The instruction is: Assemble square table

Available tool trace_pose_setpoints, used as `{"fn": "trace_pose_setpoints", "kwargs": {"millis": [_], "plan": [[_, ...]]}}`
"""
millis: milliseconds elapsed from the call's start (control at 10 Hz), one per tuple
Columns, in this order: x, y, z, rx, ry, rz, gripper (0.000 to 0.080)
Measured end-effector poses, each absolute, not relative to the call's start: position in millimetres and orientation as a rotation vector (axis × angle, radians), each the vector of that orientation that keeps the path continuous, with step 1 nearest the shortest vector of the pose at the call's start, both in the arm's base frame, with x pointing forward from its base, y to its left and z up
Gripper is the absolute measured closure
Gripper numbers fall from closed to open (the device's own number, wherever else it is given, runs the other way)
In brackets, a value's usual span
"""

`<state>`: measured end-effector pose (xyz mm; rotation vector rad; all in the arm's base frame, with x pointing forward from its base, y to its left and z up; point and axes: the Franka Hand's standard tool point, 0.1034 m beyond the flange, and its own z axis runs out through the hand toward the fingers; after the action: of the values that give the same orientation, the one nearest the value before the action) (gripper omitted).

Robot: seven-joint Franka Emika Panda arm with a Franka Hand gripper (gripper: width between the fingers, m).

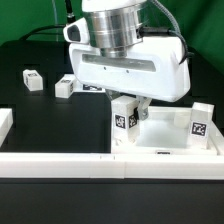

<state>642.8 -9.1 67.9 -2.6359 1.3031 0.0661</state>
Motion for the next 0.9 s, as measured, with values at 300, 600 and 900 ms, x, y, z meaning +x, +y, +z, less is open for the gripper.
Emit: {"fn": "trace_pose_setpoints", "kwargs": {"millis": [300,600,900], "plan": [[649.3,-8.8,68.7,-2.258,1.787,0.133,0.0513],[657.0,6.7,67.6,-1.822,2.246,0.145,0.0512],[657.3,7.6,67.9,-1.907,2.177,0.125,0.0504]]}}
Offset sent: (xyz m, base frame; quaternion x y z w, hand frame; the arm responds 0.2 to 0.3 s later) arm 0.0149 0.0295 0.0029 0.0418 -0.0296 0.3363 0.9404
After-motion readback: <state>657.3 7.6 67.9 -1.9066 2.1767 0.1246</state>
